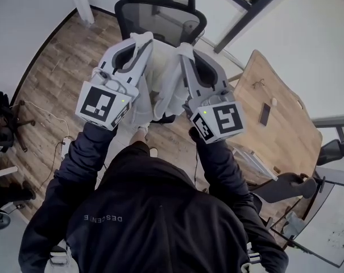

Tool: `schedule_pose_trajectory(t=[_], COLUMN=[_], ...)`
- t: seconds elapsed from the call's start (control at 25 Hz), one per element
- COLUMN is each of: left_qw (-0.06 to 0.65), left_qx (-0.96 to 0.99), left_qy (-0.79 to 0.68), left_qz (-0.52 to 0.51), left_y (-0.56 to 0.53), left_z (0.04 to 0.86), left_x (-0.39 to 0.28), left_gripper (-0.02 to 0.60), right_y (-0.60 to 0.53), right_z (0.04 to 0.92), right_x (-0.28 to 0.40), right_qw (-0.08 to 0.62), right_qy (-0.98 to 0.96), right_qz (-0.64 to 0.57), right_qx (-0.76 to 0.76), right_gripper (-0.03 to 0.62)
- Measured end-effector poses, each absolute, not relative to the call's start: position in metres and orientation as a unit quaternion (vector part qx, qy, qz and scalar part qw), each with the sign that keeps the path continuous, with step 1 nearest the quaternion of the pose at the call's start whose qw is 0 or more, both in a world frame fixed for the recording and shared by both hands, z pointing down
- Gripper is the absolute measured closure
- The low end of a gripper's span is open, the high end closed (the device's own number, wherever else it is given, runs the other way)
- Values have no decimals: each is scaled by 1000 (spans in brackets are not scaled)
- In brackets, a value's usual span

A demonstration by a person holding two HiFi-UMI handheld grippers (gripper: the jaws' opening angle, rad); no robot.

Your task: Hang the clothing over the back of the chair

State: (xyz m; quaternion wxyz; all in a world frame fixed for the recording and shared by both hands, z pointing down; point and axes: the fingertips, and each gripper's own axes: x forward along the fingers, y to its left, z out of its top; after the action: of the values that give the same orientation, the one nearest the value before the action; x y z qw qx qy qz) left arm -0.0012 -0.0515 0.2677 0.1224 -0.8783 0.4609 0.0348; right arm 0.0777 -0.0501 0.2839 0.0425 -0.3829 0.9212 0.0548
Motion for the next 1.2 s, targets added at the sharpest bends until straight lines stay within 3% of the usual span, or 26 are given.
schedule_pose_trajectory(t=[0.6,1.2], left_qw=[126,173], left_qx=[-889,-891], left_qy=[438,418], left_qz=[42,39], left_y=[-176,-306], left_z=[254,193], left_x=[-7,-6], left_gripper=[549,549], right_y=[-177,-317], right_z=[268,202], right_x=[59,41], right_qw=[36,46], right_qy=[914,904], right_qz=[70,115], right_qx=[-398,-409], right_gripper=[556,554])
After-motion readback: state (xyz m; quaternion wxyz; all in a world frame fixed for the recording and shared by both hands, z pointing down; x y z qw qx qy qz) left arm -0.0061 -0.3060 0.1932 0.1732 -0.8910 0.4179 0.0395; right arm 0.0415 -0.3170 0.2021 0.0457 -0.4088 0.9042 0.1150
